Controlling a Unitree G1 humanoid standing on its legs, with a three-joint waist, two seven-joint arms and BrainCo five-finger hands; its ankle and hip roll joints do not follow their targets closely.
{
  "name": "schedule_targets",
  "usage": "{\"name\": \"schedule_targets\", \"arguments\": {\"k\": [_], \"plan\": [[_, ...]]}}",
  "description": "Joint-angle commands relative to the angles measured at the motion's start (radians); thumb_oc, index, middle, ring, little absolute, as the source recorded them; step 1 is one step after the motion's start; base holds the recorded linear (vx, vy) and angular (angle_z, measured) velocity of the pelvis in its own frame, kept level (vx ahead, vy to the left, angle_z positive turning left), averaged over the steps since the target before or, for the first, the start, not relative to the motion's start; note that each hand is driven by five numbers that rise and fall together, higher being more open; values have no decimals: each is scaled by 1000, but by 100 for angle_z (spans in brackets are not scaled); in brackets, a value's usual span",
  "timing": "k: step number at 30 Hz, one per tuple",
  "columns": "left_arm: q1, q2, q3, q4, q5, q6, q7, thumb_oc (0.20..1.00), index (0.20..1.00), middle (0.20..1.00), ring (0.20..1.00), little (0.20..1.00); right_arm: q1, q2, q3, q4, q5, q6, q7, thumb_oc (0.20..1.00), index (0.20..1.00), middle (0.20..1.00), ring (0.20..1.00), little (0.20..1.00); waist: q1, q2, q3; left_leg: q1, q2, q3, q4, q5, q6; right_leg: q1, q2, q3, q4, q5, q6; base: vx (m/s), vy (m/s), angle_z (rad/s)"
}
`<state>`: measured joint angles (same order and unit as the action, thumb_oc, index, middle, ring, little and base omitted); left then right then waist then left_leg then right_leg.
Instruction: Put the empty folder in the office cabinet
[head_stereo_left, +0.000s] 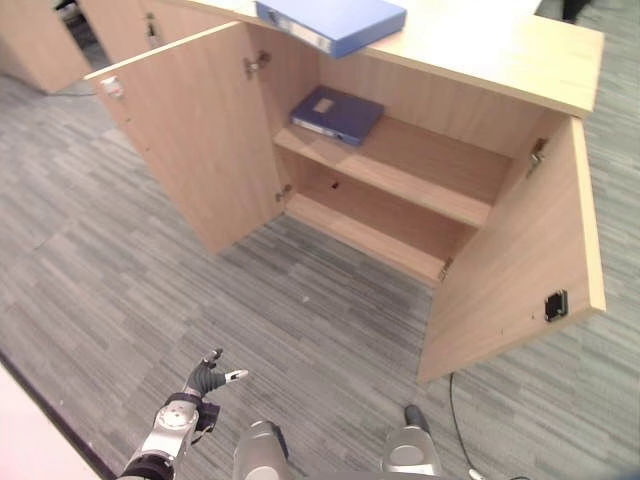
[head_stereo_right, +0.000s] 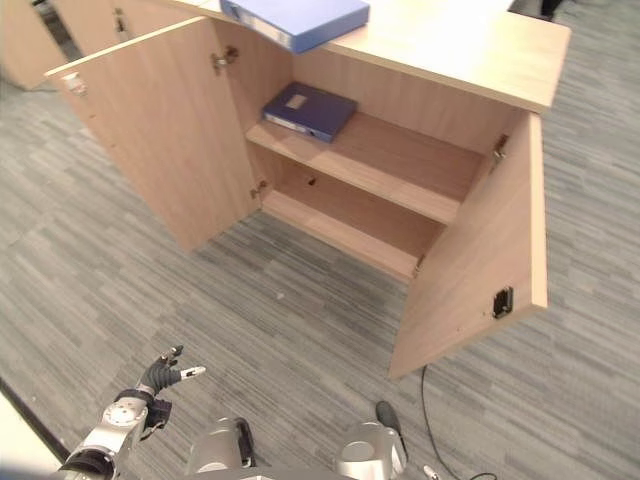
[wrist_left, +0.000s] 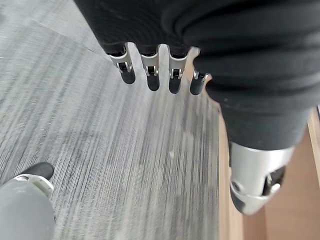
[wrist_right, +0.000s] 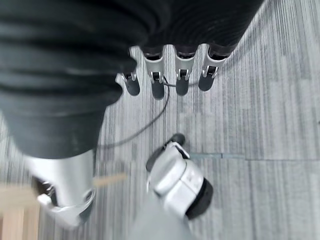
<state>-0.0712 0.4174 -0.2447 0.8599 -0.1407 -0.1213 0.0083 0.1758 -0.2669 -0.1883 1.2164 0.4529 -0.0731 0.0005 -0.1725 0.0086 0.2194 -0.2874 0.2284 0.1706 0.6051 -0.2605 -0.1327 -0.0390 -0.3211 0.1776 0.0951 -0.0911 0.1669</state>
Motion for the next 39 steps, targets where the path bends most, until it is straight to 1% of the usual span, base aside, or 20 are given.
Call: {"name": "schedule_targets", "arguments": {"k": [1,2,3,5,6,7,8,10,13,14,17,19,21,24,26,27,30,31,33,39], "plan": [[-8,-18,12,-71,2,-38,-1,1000,1000,1000,1000,1000,-33,-70,3,-47,67,-12,-2,1000,1000,1000,1000,1000,-21,51,-4,218,171,-19,-562,375,-120,10,-18,-5,188,77,95,165,395,-29],[-8,-18,12,-71,2,-38,-1,1000,1000,1000,1000,1000,-33,-70,3,-47,67,-12,-2,1000,1000,1000,1000,1000,-20,52,-5,218,172,-18,-562,376,-121,9,-17,-4,187,78,95,49,476,-62],[0,-6,15,-112,-8,-36,-3,1000,1000,1000,1000,1000,-53,-62,3,-63,66,-13,-8,1000,1000,1000,1000,1000,-1,52,10,261,128,55,-569,340,-87,-55,-98,-143,268,191,95,53,533,-75],[14,-1,25,-133,-18,-31,-8,1000,1000,1000,1000,1000,-80,-57,28,-85,42,-16,-19,1000,1000,1000,1000,1000,37,55,9,296,89,140,-577,305,-58,-71,-195,-390,322,237,74,69,596,-120],[14,0,25,-133,-18,-31,-9,1000,1000,1000,1000,1000,-80,-56,28,-85,41,-16,-19,1000,1000,1000,1000,1000,35,54,8,293,87,138,-577,306,-55,-69,-196,-393,316,242,74,80,574,-151],[35,-6,32,-137,-17,-21,-19,1000,1000,1000,1000,1000,-90,-37,45,-102,40,-14,-17,1000,1000,1000,1000,1000,40,60,12,340,33,183,-616,284,-15,-91,-159,-477,397,195,70,48,344,-121],[35,-6,32,-137,-17,-21,-19,1000,1000,1000,1000,1000,-90,-37,45,-103,40,-13,-18,1000,1000,1000,1000,1000,42,59,13,345,32,187,-620,285,-16,-94,-159,-472,401,192,70,76,518,-76],[56,-23,56,-125,-9,-11,-20,1000,1000,1000,1000,1000,-102,-25,75,-104,42,-18,-14,1000,1000,1000,1000,1000,51,72,42,396,-33,234,-666,266,26,-171,-30,-546,445,142,68,58,435,-59],[61,-32,64,-106,-7,-5,-22,1000,1000,1000,1000,1000,-106,-22,89,-105,41,-19,-15,1000,1000,1000,1000,1000,45,75,64,461,-63,242,-680,214,27,-210,-3,-615,410,110,70,227,257,-82],[55,-37,61,-84,10,2,-25,1000,1000,1000,1000,1000,-99,-17,91,-104,39,-18,-14,1000,1000,1000,1000,1000,36,70,66,496,-90,256,-682,183,29,-227,-11,-710,329,103,53,128,55,-49],[52,-55,47,-63,18,-13,-37,1000,1000,1000,1000,1000,-73,-27,107,-100,39,-20,-4,1000,1000,1000,1000,1000,8,67,48,483,-92,255,-625,159,25,-165,41,-660,212,75,5,119,-6,-9],[59,-67,53,-73,1,-17,-36,1000,1000,1000,1000,1000,-77,-48,116,-92,31,-22,-4,1000,1000,1000,1000,1000,14,73,42,439,-63,262,-524,153,0,-117,69,-666,131,57,-19,83,-100,28],[58,-66,59,-84,-19,-16,-38,1000,1000,1000,1000,1000,-81,-63,129,-96,15,-19,-2,1000,1000,1000,1000,1000,24,66,47,368,0,261,-324,179,-40,-72,96,-653,88,29,-58,73,-143,-2],[54,-69,66,-84,-25,-21,-20,1000,1000,1000,1000,1000,-114,-93,145,-96,-1,-16,-13,1000,1000,1000,1000,1000,64,61,75,263,36,149,-149,274,-96,-6,138,-621,21,-5,-90,64,-55,-31],[53,-70,69,-80,-28,-21,-16,1000,1000,1000,1000,1000,-120,-100,141,-99,3,-14,-14,1000,1000,1000,1000,1000,65,51,78,244,48,147,-168,300,-80,0,121,-628,11,13,-93,109,149,-33],[63,-71,78,-86,-40,-19,-16,1000,1000,1000,1000,1000,-125,-109,137,-106,7,-13,-13,1000,1000,1000,1000,1000,83,50,67,258,96,118,-258,271,-79,26,104,-590,10,-14,-62,247,283,-11],[68,-69,80,-83,-33,-18,-15,1000,1000,1000,1000,1000,-129,-118,141,-115,4,-14,-11,1000,1000,1000,1000,1000,94,46,59,260,126,109,-393,305,-65,18,79,-582,23,3,-48,209,280,-27],[73,-69,82,-75,-32,-14,-15,1000,1000,1000,1000,1000,-131,-127,142,-120,1,-14,-8,1000,1000,1000,1000,1000,115,55,54,243,170,36,-529,387,-81,19,63,-535,56,-17,-25,371,505,-16],[68,-69,85,-49,-40,-16,-7,1000,1000,1000,1000,1000,-138,-134,144,-122,1,-17,-10,1000,1000,1000,1000,1000,133,58,56,200,219,-45,-598,461,-101,15,39,-480,107,-47,-9,308,411,-21],[49,-59,78,-18,-47,-18,1,1000,1000,1000,1000,1000,-160,-138,158,-119,-2,-17,-9,1000,1000,1000,1000,1000,163,46,41,120,300,-141,-646,520,-129,11,-10,-355,224,-128,40,353,447,-40]]}}
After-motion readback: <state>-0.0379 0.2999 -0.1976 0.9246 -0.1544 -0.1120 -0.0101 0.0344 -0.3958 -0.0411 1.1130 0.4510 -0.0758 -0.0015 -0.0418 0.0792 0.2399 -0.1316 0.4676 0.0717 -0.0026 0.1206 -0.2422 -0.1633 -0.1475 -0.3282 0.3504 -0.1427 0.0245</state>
